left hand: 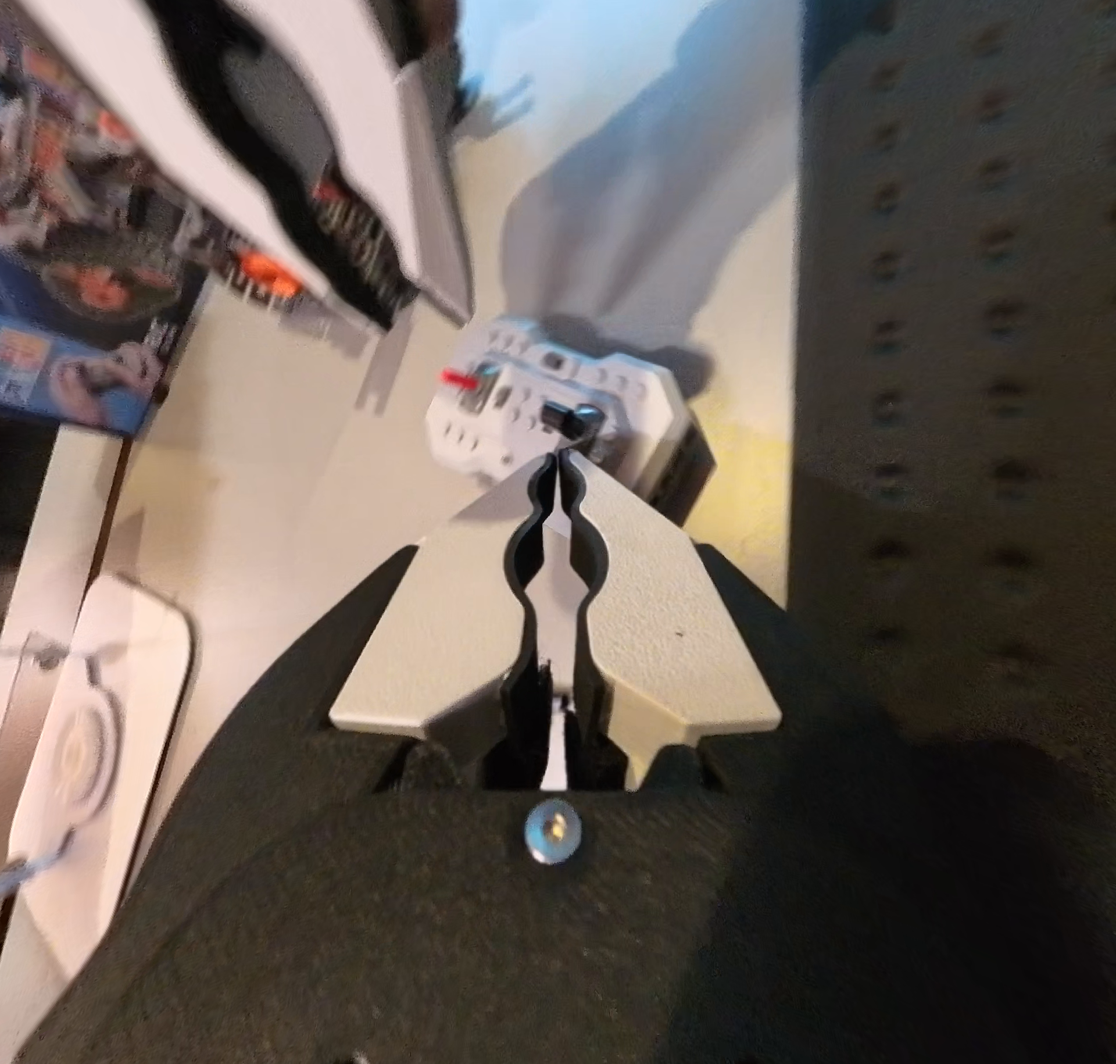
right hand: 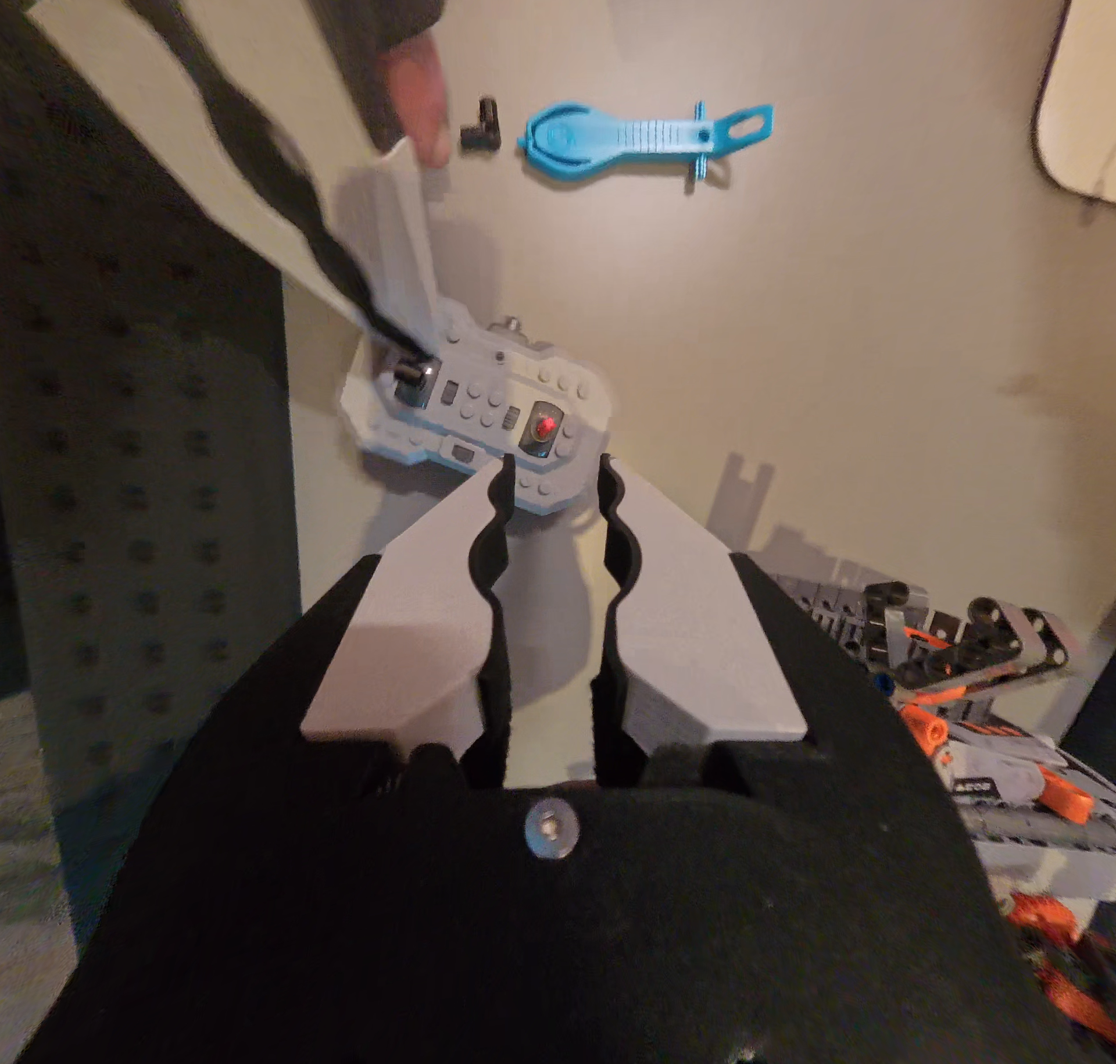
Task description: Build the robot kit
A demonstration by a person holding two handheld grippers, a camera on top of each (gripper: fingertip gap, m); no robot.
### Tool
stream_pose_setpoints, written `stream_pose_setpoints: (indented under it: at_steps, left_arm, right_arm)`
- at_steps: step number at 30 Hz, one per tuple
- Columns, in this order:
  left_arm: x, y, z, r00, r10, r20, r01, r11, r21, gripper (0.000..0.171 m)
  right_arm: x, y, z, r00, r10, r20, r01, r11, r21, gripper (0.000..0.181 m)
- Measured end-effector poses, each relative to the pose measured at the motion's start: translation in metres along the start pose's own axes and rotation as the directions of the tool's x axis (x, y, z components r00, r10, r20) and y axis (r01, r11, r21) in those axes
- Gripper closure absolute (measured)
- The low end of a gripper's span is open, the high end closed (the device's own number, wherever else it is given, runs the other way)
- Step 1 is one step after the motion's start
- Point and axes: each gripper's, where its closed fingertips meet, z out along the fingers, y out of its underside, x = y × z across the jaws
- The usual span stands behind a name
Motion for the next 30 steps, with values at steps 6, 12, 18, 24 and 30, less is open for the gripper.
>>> stream_pose_setpoints:
  at_steps: [6,12,18,24,30]
  left_arm:
    - [-0.015,0.006,-0.026,0.961,-0.273,0.05,0.27,0.961,0.059,0.137]
    - [-0.008,0.01,-0.007,0.908,-0.405,0.105,0.409,0.913,-0.017,0.107]
    - [-0.008,0.005,0.003,0.918,-0.386,0.089,0.389,0.921,-0.014,0.139]
    - [-0.015,0.01,0.001,0.925,-0.379,0.033,0.379,0.925,0.015,0.154]
    - [-0.021,0.015,0.002,0.927,-0.376,-0.006,0.376,0.926,0.034,0.153]
  right_arm:
    - [-0.006,-0.012,-0.007,0.998,-0.066,-0.013,0.067,0.994,0.088,0.17]
    - [-0.006,-0.014,0.008,0.986,-0.16,0.051,0.159,0.987,0.016,0.159]
    - [0.003,-0.01,0.023,0.976,-0.189,0.106,0.194,0.98,-0.04,0.178]
    - [0.004,-0.007,0.022,0.971,-0.204,0.123,0.21,0.977,-0.036,0.18]
    - [0.005,-0.006,0.021,0.975,-0.219,0.045,0.217,0.975,0.044,0.18]
